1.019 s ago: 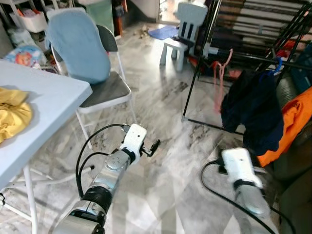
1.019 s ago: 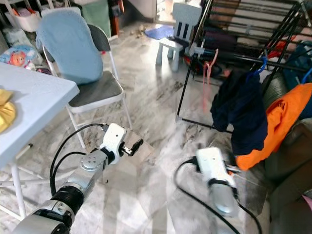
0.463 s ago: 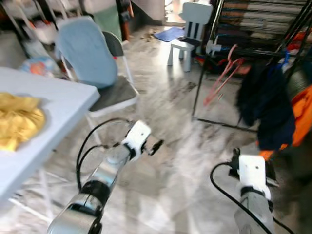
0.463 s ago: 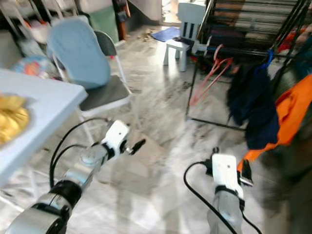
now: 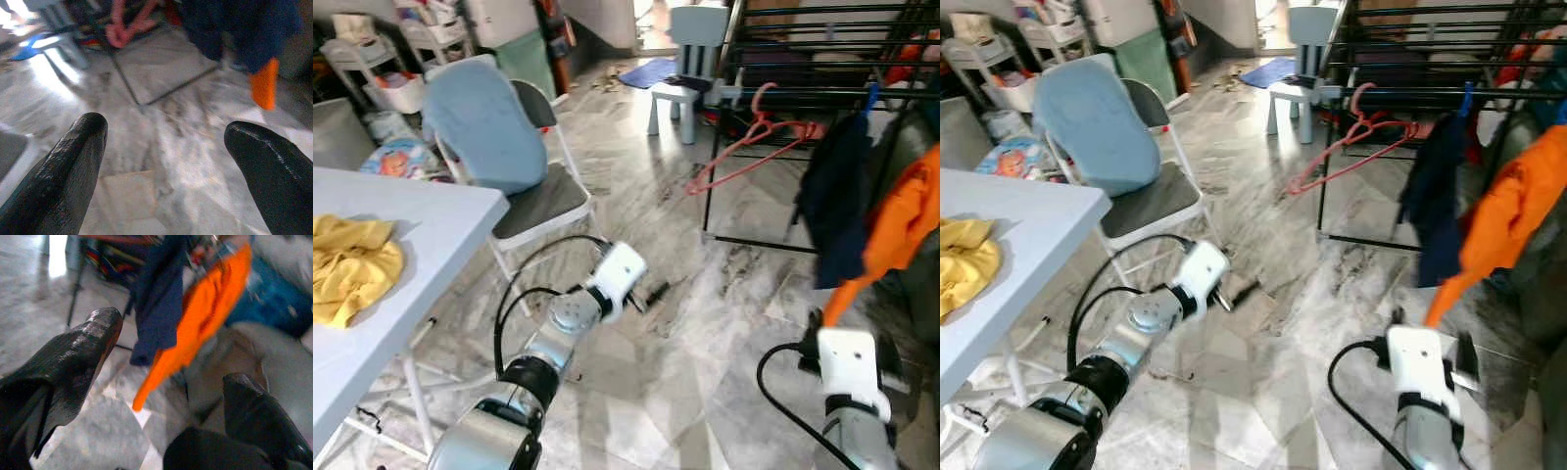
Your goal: Hang hanger
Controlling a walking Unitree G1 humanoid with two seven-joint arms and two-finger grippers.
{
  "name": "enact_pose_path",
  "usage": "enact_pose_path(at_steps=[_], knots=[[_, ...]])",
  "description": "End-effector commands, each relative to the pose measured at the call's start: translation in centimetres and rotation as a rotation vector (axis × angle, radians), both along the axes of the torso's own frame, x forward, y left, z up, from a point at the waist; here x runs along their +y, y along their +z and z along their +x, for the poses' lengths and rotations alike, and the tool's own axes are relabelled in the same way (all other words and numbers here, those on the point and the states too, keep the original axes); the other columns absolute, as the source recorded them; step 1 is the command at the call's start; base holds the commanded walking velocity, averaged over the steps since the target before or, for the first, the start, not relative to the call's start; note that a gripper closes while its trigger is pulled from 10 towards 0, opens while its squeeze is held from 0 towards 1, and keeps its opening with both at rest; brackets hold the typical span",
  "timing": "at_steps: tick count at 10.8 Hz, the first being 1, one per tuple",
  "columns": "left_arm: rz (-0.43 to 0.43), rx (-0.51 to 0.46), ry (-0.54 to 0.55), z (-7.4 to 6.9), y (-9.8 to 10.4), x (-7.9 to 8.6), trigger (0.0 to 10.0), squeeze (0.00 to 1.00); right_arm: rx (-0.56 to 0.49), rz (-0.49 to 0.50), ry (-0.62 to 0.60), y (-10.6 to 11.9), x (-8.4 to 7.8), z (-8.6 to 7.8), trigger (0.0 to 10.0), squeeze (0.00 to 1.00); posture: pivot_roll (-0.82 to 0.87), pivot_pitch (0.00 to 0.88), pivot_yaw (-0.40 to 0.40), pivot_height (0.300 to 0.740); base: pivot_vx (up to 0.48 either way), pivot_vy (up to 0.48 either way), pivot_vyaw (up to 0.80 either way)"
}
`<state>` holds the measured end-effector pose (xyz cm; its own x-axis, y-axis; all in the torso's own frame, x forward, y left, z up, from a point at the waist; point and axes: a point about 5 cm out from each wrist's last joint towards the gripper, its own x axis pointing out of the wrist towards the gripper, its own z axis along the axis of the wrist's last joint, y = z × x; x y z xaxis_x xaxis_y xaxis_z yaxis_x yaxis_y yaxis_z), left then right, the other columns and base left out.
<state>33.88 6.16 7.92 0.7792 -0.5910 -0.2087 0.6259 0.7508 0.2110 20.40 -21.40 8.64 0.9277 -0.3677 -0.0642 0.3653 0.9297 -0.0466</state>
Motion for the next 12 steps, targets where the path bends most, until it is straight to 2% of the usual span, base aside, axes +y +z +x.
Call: enact_pose_path(at_steps=[1, 2, 3, 4, 6, 7, 8, 9, 10, 11, 12], knots=[[-0.018, 0.007, 0.099, 0.6, 0.1, 1.5, 10.0, 0.0, -0.023, -0.002, 0.063, 0.8, 0.9, 0.1, 10.0, 0.0, -0.12, 0.0, 0.128, 0.74, 0.0, 0.0, 0.0], [-0.037, 0.011, 0.159, 0.4, -0.2, 2.8, 10.0, 0.0, -0.031, -0.027, 0.102, 1.3, 1.1, -0.2, 10.0, 0.0, -0.12, 0.0, 0.094, 0.74, 0.0, 0.0, 0.0], [-0.034, 0.006, 0.175, -0.5, -0.9, 3.9, 10.0, 0.0, -0.026, -0.048, 0.133, 1.6, 1.1, -0.8, 10.0, 0.0, -0.1, 0.0, 0.069, 0.74, 0.0, 0.0, 0.0], [-0.016, 0.021, 0.19, -2.4, -2.2, 5.8, 10.0, 0.0, 0.002, -0.094, 0.171, 1.5, 0.7, -1.8, 10.0, 0.0, -0.06, 0.0, 0.028, 0.74, 0.0, 0.0, 0.0], [-0.01, 0.067, 0.155, -3.6, -3.1, 6.7, 10.0, 0.0, 0.017, -0.132, 0.151, 1.3, -0.4, -1.6, 10.0, 0.0, 0.01, 0.0, -0.02, 0.74, 0.0, 0.0, 0.0], [-0.008, 0.078, 0.118, -3.2, -2.8, 6.9, 10.0, 0.0, 0.02, -0.144, 0.188, 1.3, -0.2, -0.6, 10.0, 0.0, 0.03, 0.0, -0.023, 0.74, 0.0, 0.0, 0.0], [0.021, 0.038, 0.137, -1.9, -1.7, 7.3, 10.0, 0.0, 0.013, -0.17, 0.22, 1.5, 0.1, 0.4, 10.0, 0.0, 0.04, 0.0, -0.031, 0.74, 0.0, 0.0, 0.0], [0.043, -0.024, 0.146, 0.0, 0.6, 7.7, 10.0, 0.0, -0.005, -0.186, 0.235, 1.9, 0.2, 1.3, 10.0, 0.0, 0.06, 0.0, -0.038, 0.74, 0.0, 0.0, 0.0], [0.02, -0.041, 0.138, 0.6, 1.7, 8.1, 10.0, 0.0, -0.012, -0.186, 0.247, 2.0, 0.4, 1.5, 10.0, 0.0, 0.06, 0.0, -0.036, 0.74, 0.0, 0.0, 0.0], [-0.069, -0.02, 0.108, 0.3, 2.3, 8.5, 10.0, 0.0, -0.012, -0.189, 0.252, 2.0, 0.4, 1.5, 10.0, 0.0, 0.06, 0.0, -0.033, 0.74, 0.0, 0.0, 0.0], [-0.117, 0.039, 0.128, -0.9, 1.5, 9.0, 10.0, 0.0, -0.015, -0.185, 0.243, 1.9, 0.3, 1.3, 10.0, 0.0, 0.06, 0.0, -0.022, 0.74, 0.0, 0.0, 0.0]])
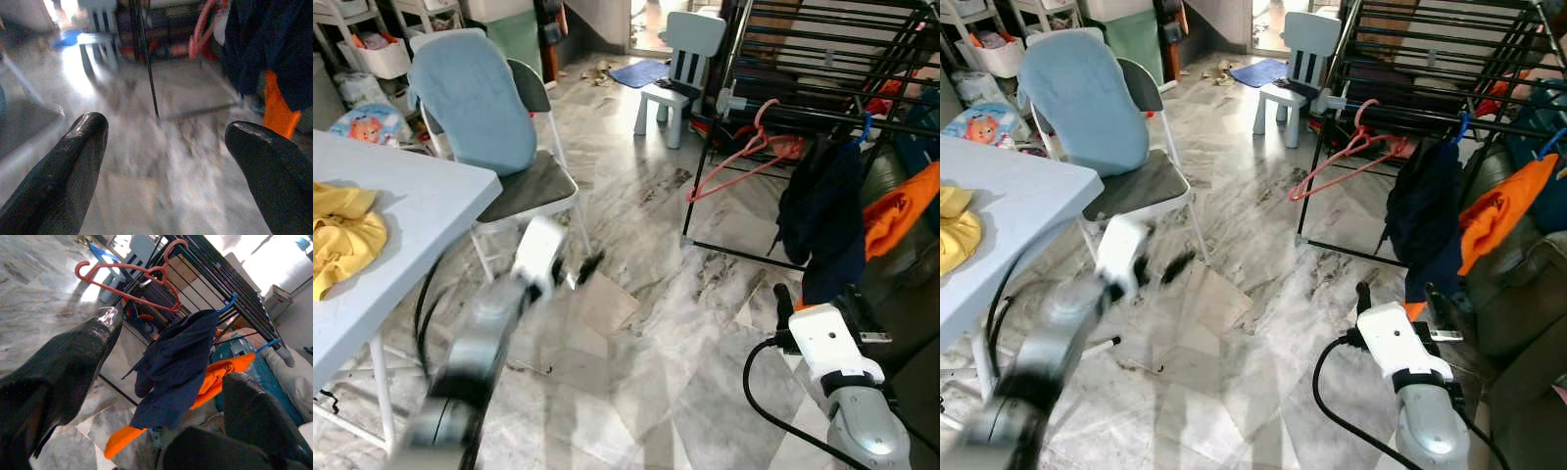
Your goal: Hang hanger
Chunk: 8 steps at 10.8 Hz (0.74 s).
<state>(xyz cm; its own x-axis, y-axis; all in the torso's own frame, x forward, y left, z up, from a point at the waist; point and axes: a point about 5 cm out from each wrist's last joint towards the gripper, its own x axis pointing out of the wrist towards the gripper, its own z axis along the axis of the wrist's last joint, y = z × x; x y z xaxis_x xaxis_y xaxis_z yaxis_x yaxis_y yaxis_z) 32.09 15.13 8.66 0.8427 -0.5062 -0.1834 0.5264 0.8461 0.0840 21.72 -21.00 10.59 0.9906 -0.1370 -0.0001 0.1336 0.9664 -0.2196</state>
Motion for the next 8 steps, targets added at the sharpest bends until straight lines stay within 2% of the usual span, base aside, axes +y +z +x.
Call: enact_pose_path(at_steps=[1, 3, 6, 8], knots=[[-0.01, 0.038, -0.006, -1.1, -0.6, 0.3, 10.0, 0.0, 0.0, 0.006, -0.011, -0.2, -0.1, -0.3, 10.0, 0.0, 0.06, 0.0, -0.02, 0.74, 0.0, 0.0, 0.0], [-0.035, 0.064, 0.077, -3.6, -1.7, 0.2, 10.0, 0.0, 0.008, 0.025, -0.016, -0.6, 0.4, -0.8, 10.0, 0.0, 0.07, 0.0, -0.03, 0.74, 0.0, 0.0, 0.0], [-0.029, 0.072, 0.101, -3.6, -1.2, -0.3, 10.0, 0.0, 0.003, 0.034, -0.001, -0.6, 1.1, -0.5, 10.0, 0.0, 0.06, 0.0, -0.032, 0.74, 0.0, 0.0, 0.0], [-0.024, 0.085, 0.104, -3.4, -1.2, -0.5, 10.0, 0.0, -0.008, 0.058, -0.034, -0.5, 1.0, -0.8, 10.0, 0.0, 0.05, 0.0, -0.022, 0.74, 0.0, 0.0, 0.0]])
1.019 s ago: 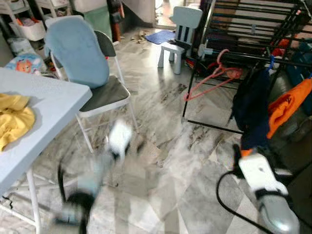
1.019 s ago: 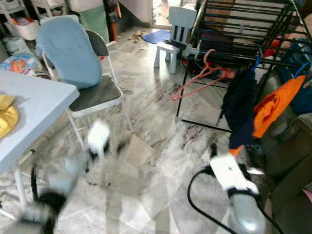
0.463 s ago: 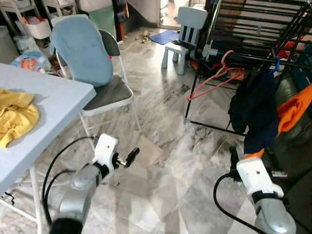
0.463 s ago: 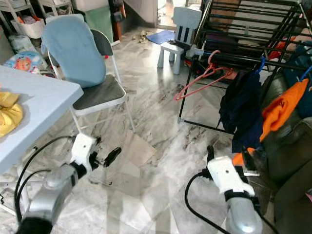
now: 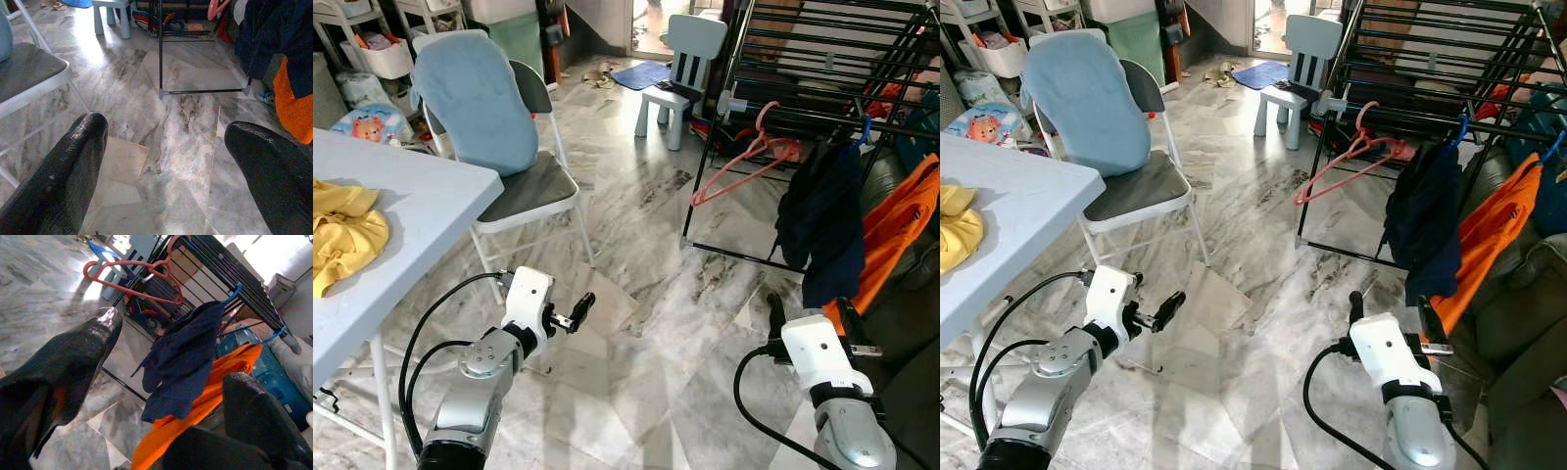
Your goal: Hang hanger
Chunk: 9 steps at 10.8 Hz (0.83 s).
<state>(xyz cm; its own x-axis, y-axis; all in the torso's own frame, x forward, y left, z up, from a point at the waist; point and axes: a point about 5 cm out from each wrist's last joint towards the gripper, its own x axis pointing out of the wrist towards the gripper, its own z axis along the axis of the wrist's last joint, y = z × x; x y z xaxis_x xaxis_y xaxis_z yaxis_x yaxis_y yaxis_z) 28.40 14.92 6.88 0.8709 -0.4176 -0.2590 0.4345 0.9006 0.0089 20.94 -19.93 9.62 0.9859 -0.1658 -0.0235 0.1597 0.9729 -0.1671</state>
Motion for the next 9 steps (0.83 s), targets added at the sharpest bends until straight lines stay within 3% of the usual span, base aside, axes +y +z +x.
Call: enact_pose_path(at_steps=[1, 6, 9], knots=[[0.015, -0.016, -0.012, 0.37, 0.64, -0.44, 10.0, 0.0, -0.012, 0.004, -0.016, 0.17, 0.02, -0.29, 10.0, 0.0, 0.04, 0.0, -0.016, 0.74, 0.0, 0.0, 0.0], [0.017, -0.007, -0.024, 0.14, 0.68, -0.93, 10.0, 0.0, 0.005, 0.002, -0.023, -0.27, 0.22, -0.37, 10.0, 0.0, 0.05, 0.0, -0.003, 0.74, 0.0, 0.0, 0.0], [0.02, -0.005, -0.026, 0.1, 0.73, -1.17, 10.0, 0.0, 0.014, -0.011, -0.007, -0.35, 0.57, -0.42, 10.0, 0.0, 0.05, 0.0, -0.005, 0.74, 0.0, 0.0, 0.8]])
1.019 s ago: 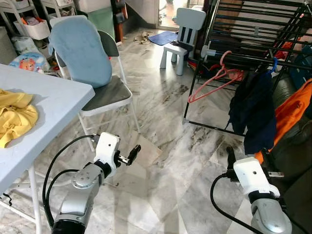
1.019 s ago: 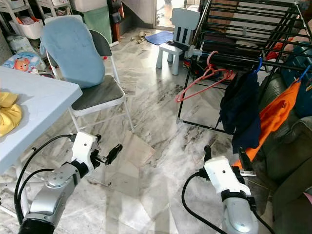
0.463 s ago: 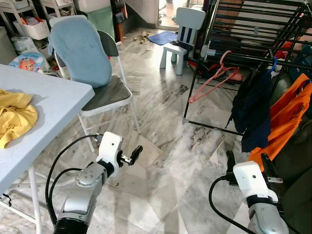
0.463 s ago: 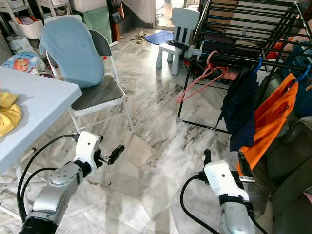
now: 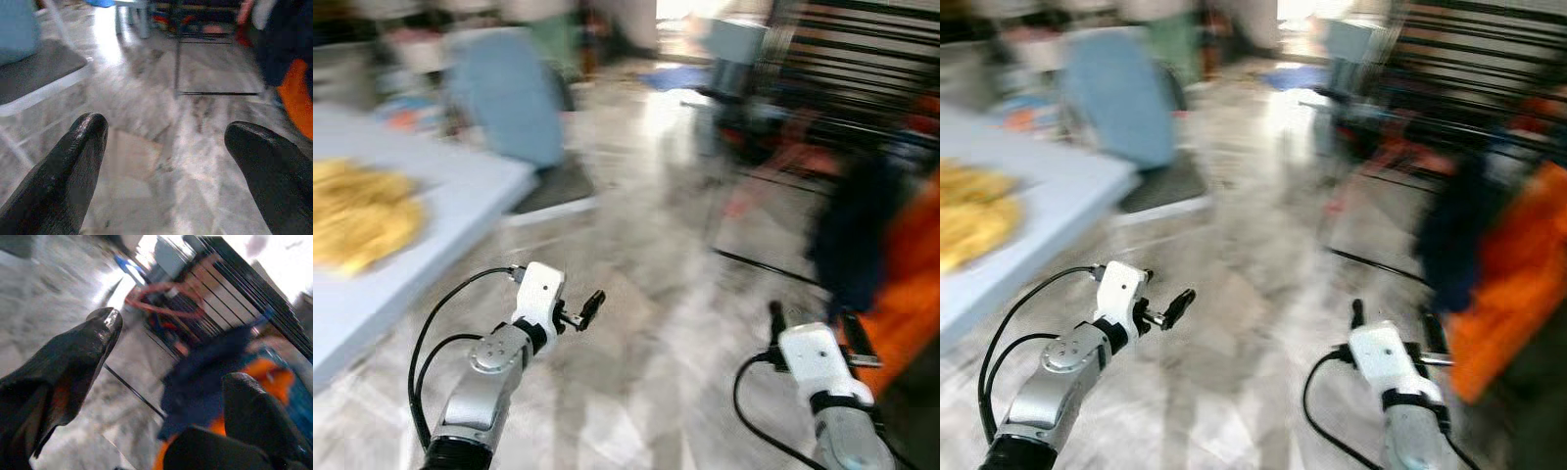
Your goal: Hang hanger
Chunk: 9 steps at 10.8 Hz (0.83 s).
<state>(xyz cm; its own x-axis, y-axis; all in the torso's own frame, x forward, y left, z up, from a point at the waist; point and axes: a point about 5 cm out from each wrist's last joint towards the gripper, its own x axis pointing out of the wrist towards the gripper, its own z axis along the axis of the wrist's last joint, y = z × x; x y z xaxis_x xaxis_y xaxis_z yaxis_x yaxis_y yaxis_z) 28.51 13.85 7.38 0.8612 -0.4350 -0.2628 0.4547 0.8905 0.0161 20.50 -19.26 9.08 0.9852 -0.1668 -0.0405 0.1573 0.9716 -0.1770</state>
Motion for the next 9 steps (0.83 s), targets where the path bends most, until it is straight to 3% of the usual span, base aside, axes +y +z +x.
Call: enact_pose_path(at_steps=[1, 4, 9], knots=[[0.012, -0.005, -0.004, 0.01, 0.23, -0.25, 10.0, 0.0, -0.005, -0.004, 0.0, 0.26, 0.11, 0.17, 10.0, 0.0, 0.05, 0.0, -0.005, 0.74, 0.0, 0.0, 0.8], [0.016, -0.007, -0.006, 0.1, 0.28, -0.43, 10.0, 0.0, -0.003, -0.001, 0.005, 0.24, 0.15, 0.3, 10.0, 0.0, 0.04, 0.0, -0.004, 0.74, 0.0, 0.0, 0.8], [0.016, -0.022, 0.016, 0.64, 0.34, -0.71, 10.0, 0.0, -0.004, 0.049, -0.058, 0.1, -0.41, 0.04, 10.0, 0.0, 0.03, 0.0, -0.002, 0.74, 0.0, 0.0, 0.0]])
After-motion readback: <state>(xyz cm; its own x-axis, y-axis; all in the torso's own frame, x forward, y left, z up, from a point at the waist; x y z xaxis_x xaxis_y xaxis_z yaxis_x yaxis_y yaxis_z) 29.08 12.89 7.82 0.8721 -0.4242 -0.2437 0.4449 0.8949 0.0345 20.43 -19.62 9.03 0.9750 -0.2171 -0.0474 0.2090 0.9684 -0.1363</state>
